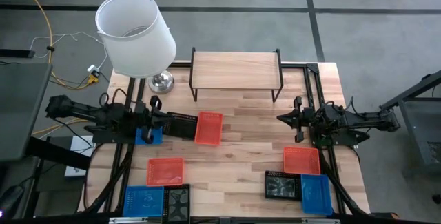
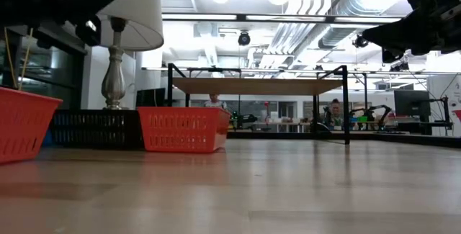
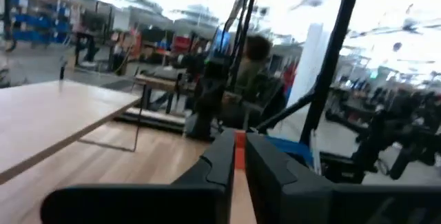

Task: Stack baskets on shelf by color
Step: Put the top black bin on the shelf

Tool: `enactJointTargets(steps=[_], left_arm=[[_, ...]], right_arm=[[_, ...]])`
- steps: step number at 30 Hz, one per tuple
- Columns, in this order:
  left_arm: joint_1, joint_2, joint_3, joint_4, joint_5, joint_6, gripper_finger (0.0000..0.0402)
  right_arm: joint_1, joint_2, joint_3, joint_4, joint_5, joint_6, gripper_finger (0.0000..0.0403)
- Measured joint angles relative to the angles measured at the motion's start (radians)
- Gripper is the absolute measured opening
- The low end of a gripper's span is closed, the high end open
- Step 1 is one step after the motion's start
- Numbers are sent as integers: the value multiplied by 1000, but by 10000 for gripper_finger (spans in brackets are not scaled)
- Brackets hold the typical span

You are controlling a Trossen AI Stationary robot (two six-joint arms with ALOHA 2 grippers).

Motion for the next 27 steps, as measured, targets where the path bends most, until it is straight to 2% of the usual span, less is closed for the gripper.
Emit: enactJointTargets(steps=[5,17,22,27], left_arm=[[0,159,124,-147,36,24,64],[-6,561,499,-650,51,42,191],[-31,717,600,-842,50,28,214],[-62,848,648,-940,49,2,216]], right_arm=[[0,0,0,0,0,0,0],[0,0,0,0,0,0,0],[0,0,0,0,0,0,0],[0,0,0,0,0,0,0]])
